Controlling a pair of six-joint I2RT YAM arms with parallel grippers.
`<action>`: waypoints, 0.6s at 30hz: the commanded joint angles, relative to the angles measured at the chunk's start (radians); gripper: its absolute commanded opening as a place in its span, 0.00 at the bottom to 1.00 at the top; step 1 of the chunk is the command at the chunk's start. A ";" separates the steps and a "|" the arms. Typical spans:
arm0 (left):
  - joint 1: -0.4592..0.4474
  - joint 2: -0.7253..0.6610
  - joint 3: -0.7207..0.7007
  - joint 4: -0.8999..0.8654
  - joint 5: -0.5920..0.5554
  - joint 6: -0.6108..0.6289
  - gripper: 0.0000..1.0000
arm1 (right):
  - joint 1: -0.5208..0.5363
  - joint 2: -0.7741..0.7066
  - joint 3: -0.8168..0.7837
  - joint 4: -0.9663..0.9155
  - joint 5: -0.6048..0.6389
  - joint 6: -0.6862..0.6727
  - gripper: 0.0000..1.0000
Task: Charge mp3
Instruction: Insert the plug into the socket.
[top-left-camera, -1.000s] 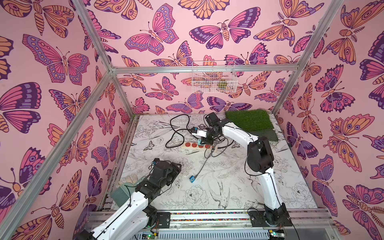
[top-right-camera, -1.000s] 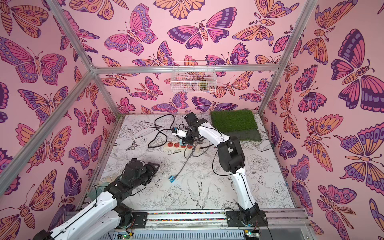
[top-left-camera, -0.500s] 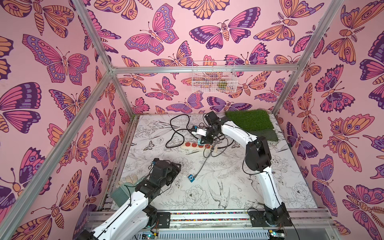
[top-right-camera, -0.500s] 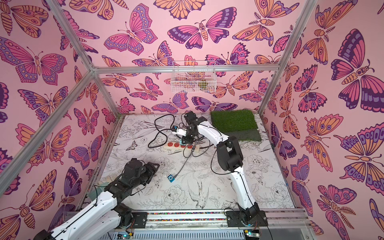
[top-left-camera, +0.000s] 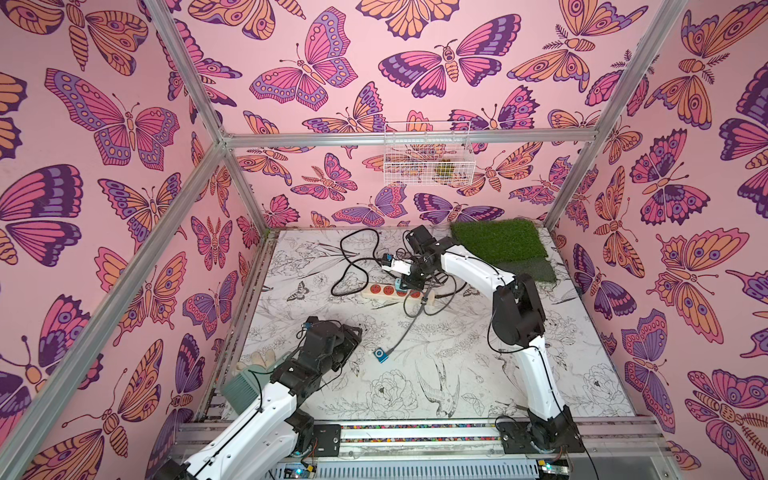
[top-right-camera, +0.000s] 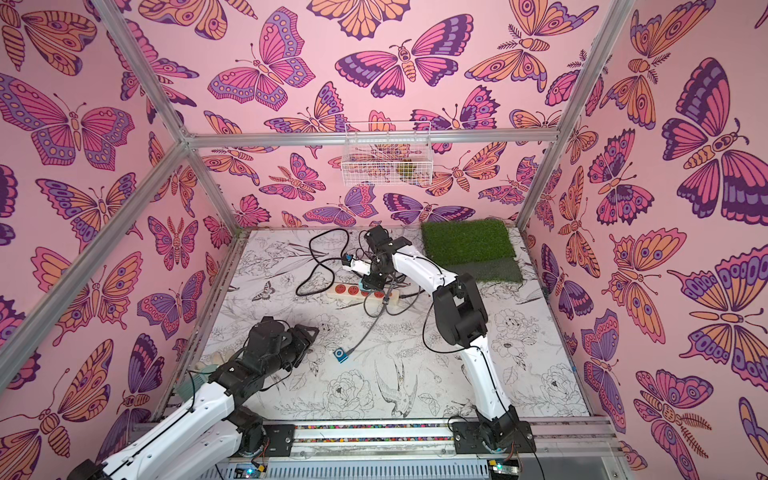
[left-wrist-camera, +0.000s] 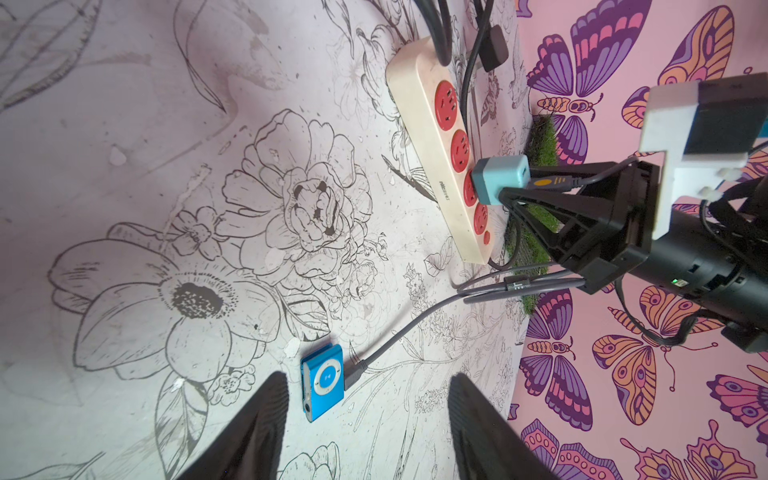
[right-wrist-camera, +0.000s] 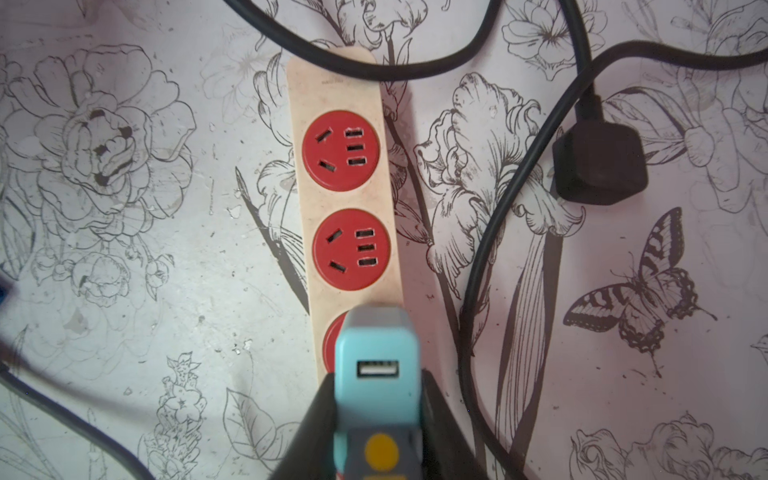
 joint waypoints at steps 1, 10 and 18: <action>0.007 -0.011 -0.019 -0.022 -0.004 0.018 0.63 | 0.027 0.136 -0.072 -0.038 0.113 0.071 0.00; 0.008 -0.009 -0.019 -0.041 -0.008 0.028 0.63 | 0.004 0.120 -0.111 -0.003 0.060 0.127 0.00; 0.008 0.017 -0.015 -0.039 -0.008 0.027 0.63 | 0.007 0.101 -0.148 -0.010 0.036 0.164 0.00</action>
